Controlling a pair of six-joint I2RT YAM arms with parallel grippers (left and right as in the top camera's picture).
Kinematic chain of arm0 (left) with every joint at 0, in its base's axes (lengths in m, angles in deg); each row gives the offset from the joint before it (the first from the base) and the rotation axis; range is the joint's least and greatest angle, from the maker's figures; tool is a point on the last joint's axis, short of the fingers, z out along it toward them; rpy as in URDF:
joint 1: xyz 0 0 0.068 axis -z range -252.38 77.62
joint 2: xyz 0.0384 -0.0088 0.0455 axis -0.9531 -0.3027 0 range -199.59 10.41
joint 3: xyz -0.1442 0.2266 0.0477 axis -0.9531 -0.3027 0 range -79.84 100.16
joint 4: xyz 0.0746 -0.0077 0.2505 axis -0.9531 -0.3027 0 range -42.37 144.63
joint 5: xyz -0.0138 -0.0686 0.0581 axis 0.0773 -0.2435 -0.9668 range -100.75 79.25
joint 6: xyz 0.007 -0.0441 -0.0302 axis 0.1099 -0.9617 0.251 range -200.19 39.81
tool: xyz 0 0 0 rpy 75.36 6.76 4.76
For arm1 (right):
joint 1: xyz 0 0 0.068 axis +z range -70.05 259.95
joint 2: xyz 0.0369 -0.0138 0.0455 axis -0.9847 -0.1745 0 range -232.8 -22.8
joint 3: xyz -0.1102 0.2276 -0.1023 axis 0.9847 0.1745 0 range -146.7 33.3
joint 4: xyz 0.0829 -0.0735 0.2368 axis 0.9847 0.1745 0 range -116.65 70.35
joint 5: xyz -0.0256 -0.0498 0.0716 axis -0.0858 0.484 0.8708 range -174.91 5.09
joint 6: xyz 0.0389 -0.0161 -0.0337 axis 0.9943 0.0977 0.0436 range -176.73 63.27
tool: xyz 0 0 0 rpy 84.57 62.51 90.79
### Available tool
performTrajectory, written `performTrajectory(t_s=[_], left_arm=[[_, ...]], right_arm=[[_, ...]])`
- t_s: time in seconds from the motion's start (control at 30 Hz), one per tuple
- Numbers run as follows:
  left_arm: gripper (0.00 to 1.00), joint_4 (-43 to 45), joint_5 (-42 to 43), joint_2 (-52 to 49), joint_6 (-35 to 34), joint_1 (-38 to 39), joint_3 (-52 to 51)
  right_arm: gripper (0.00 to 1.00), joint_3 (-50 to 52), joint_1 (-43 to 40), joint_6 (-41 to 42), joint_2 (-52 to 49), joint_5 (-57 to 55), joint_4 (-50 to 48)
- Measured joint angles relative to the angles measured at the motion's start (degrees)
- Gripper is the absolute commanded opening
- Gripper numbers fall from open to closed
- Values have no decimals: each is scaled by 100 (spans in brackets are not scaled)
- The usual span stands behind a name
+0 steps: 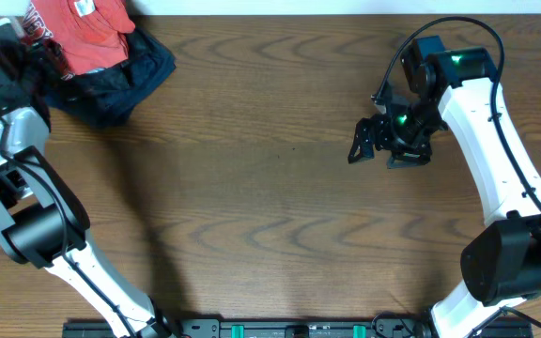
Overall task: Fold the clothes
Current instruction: 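Carry the red shirt to the upper-left and place it on the navy stack, then release the red shirt on the stack and lift the left gripper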
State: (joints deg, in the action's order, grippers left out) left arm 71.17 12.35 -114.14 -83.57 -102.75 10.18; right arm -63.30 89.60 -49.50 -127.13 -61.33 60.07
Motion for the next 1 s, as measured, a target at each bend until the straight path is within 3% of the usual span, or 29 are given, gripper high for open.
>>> performTrajectory(t_s=[0.03, 0.07, 0.43, 0.6, 0.67, 0.7, 0.73, 0.77, 1.0], left_arm=[[72, 0, -17, -2, 15, -37, 0], [75, -2, -52, 0, 13, -63, 0], [72, -17, -52, 50, -376, -50, 2], [70, -197, 70, 608, -461, -48, 2], [54, -225, 83, 946, -474, -50, 2], [41, -221, 92, 1145, -535, -50, 2], [19, -216, 96, 1309, -553, -50, 7], [6, -190, 92, 1436, -553, -48, 22], [6, 243, -466, 1499, -474, 138, 151]], right_arm=[[83, 0, 4, 0, 0, 0, -2], [83, 0, 17, 0, 0, 0, -4], [84, 0, 157, 0, 0, 0, -28], [84, 0, 157, -2, 0, -44, -42], [84, 0, 157, 0, 0, -63, -46], [83, 0, 157, -2, 0, -72, -55], [83, 0, 157, -2, 0, -81, -72], [83, 0, 157, -2, 0, -92, -92], [83, 0, 157, 0, 0, -116, -177]])
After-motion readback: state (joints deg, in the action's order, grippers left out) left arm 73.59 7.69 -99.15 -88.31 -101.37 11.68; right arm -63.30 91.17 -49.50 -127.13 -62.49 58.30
